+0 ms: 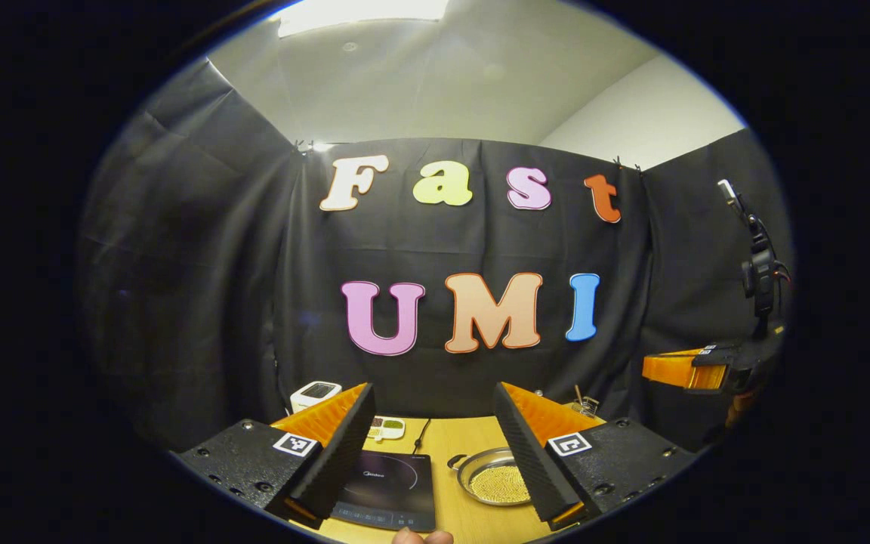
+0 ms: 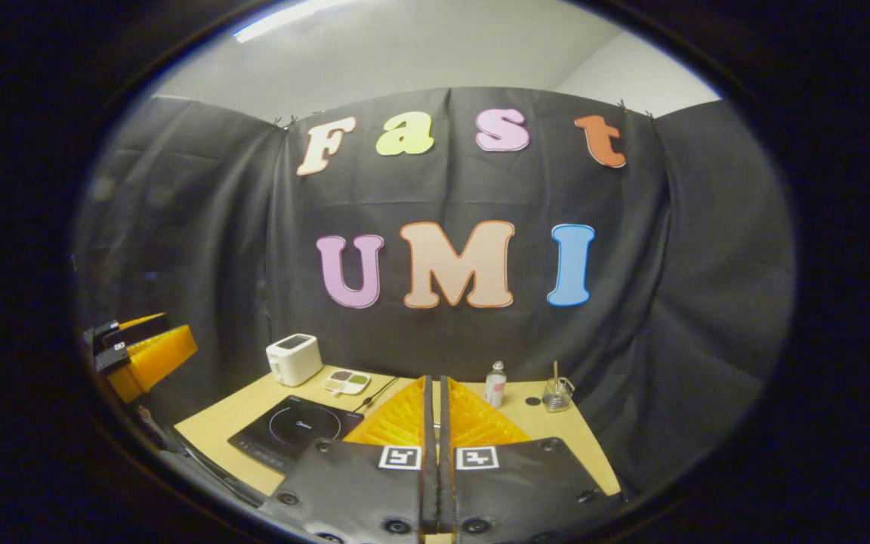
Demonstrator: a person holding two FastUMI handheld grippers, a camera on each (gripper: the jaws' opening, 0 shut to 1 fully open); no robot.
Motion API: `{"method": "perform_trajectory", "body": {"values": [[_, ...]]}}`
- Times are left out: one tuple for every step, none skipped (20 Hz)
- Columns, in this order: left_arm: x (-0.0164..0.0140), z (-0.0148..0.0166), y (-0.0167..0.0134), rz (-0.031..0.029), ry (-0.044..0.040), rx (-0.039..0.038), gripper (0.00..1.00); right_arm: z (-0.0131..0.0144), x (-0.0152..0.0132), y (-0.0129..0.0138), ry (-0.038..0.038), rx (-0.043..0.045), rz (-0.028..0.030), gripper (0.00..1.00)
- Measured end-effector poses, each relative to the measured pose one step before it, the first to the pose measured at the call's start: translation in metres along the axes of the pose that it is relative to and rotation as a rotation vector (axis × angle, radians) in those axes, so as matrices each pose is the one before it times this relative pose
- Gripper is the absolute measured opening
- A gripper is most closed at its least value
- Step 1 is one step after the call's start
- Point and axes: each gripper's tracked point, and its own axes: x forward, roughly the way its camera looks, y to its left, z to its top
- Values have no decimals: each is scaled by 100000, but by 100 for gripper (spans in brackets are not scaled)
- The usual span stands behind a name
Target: First push the handle of the pot to place it horizontally, then grasp the pot with both hands and set it on the induction cooktop.
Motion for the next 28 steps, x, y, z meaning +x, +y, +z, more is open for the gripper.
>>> {"method": "perform_trajectory", "body": {"values": [[259, -443, 283, 336, 1124, 42, 92, -787, 427, -50, 2094, 1058, 255, 2], [316, -344, 292, 810, 1018, -92, 92, -675, 387, -179, 1793, 1740, 685, 3], [463, -232, 76, 661, 148, -222, 93, -663, 675, -9, 2171, 2015, 1548, 2], [620, -345, -74, 600, 781, 120, 96, -986, 960, -206, 2386, 1493, 1407, 3], [753, -543, 9, 729, 1508, 784, 92, -962, 828, -230, 3142, 896, 1440, 2], [714, -715, -22, 1194, 2831, 980, 95, -1426, 751, -415, 4281, 934, 1419, 2], [565, -158, -181, 494, -245, -171, 95, -568, 604, -94, 1756, 956, 2570, 0], [900, 26, -540, 133, -404, 70, 96, -274, 750, -386, 1077, -74, 1375, 0], [858, -502, -151, 987, 1632, 884, 95, -612, 777, -634, 2807, 287, 1365, 2], [644, -505, -18, 1379, 1688, 445, 92, -815, 764, -372, 2401, 1371, 2058, 0], [582, -42, -130, 900, 287, -671, 95, -581, 660, -263, 1773, 1247, 2358, 3], [528, -123, -302, 1240, 960, -1040, 93, -811, 835, -598, 2529, 270, 1360, 3], [503, -517, -149, 1775, 1483, -607, 96, -908, 914, -755, 2952, 205, 1594, 2], [410, -361, -167, 1507, 951, -239, 96, -1102, 823, -526, 3147, 593, 1896, 2], [375, -363, -241, 1412, 1098, 19, 93, -963, 828, -477, 3193, 601, 2041, 0], [293, -437, -264, 1237, 1583, 578, 96, -1246, 717, -463, 3561, 488, 1753, 0], [245, -569, -255, 1290, 1549, 1122, 92, -1170, 653, -280, 3423, 637, 2443, 0], [188, -277, -188, 1056, 623, 1631, 96, -1214, 727, -231, 2963, 176, 2213, 2], [216, -141, -161, 1065, 553, 1865, 96, -1311, 801, -394, 3644, -303, 1780, 0], [244, -266, -193, 680, 1234, 1289, 93, -1542, 461, -524, 3667, -593, 940, 0], [198, -416, -273, 16, 1509, 6, 93, -1092, 663, -476, 3639, -745, 699, 0], [308, -353, -518, -998, 1667, -1060, 96, -1188, 588, -289, 3476, -373, 873, 0], [268, -433, -488, -1251, 1478, -827, 96, -849, 632, -188, 2720, -16, 1217, 0], [510, -394, -181, -561, 2138, 212, 94, -1155, 684, -180, 3703, -4, 747, 0], [316, -878, 197, 271, 3189, 574, 94, -1296, 728, -170, 4758, 510, 630, 0], [390, 51, 34, -218, -632, -50, 96, -1345, 885, -231, 3646, 270, 174, 0], [356, -84, 54, 594, -56, -258, 96, -1146, 956, -372, 4150, -455, -180, 0], [371, -105, 213, 1158, 1621, -509, 96, -1372, 568, -395, 4594, -854, -587, 0]]}}
